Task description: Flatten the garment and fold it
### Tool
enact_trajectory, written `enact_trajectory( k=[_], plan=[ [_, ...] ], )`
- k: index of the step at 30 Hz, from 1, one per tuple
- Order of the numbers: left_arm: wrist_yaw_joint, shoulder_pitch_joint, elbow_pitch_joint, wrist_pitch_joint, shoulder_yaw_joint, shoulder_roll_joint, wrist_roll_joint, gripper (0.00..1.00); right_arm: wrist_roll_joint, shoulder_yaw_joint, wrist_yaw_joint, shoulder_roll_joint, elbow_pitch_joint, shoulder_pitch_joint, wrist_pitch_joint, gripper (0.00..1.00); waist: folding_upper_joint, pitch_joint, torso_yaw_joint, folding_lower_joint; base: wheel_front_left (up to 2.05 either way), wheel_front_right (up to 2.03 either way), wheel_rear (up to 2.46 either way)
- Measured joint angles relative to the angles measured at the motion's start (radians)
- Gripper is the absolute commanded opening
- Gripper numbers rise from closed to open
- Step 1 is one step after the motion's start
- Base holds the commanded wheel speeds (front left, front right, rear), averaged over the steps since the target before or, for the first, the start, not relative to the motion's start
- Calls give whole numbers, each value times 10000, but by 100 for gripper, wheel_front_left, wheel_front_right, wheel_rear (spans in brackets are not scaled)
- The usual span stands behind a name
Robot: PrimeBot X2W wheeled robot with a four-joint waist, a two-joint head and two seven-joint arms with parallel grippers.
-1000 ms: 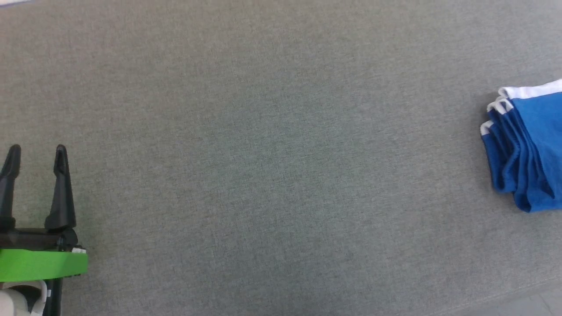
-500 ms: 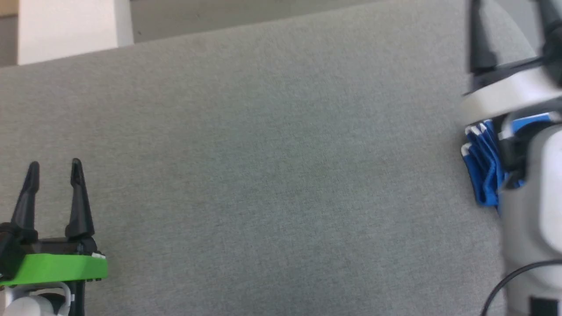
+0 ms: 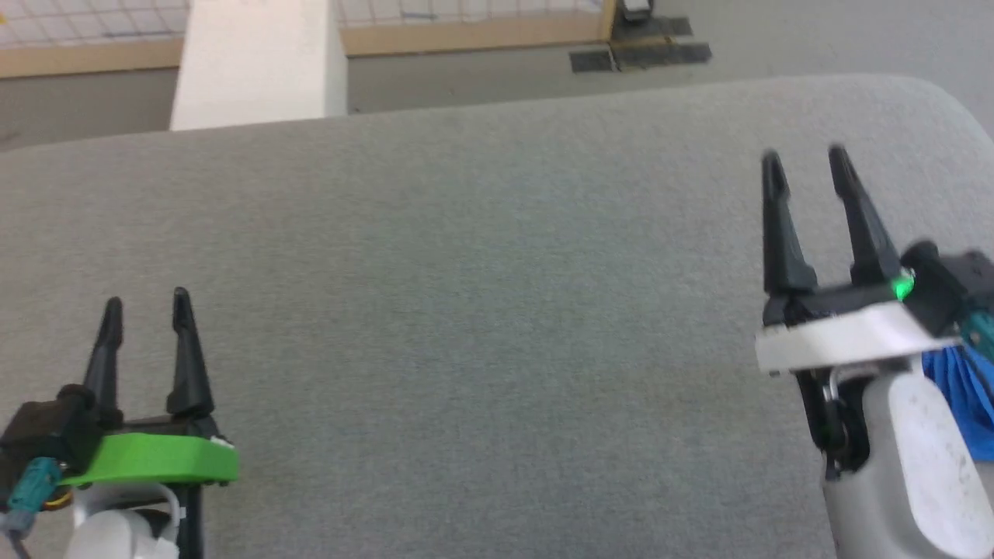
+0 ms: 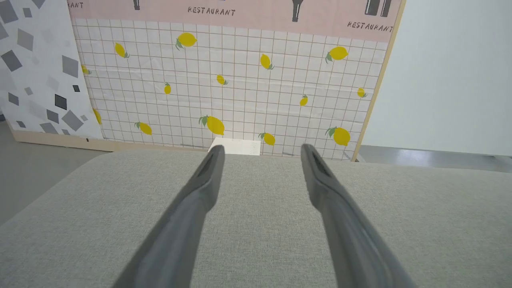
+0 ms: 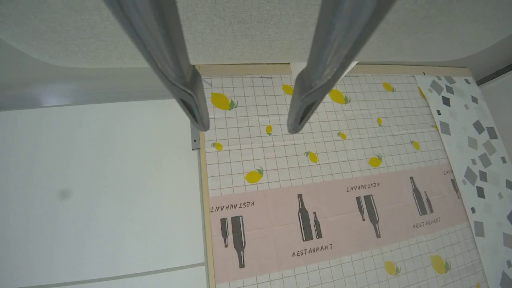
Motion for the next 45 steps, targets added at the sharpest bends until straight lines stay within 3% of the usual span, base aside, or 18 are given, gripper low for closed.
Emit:
enact_trajectory(
  k=[12,29,42,43,45],
  plan=[
    [58,-3,648,0,-190,-685,359,100,88,-167,0,0,395,1712,-128,100,0,-859,675,0,0,0,0],
    [50,170,2201,0,-784,-711,982,100,-148,272,0,-2,928,2409,-128,100,0,-1239,801,0,0,0,0],
    [50,170,1965,0,-895,-690,1275,100,-305,198,0,-2,974,2625,-128,100,0,-1250,848,0,0,0,0],
    [50,168,1954,0,-894,-692,1273,0,-305,196,2,-2,974,2623,-125,0,0,-1246,842,0,0,0,0],
    [50,165,1960,13,-886,-692,1271,0,-305,194,2,-2,974,2622,-123,0,0,-1246,843,0,0,0,0]
  ],
)
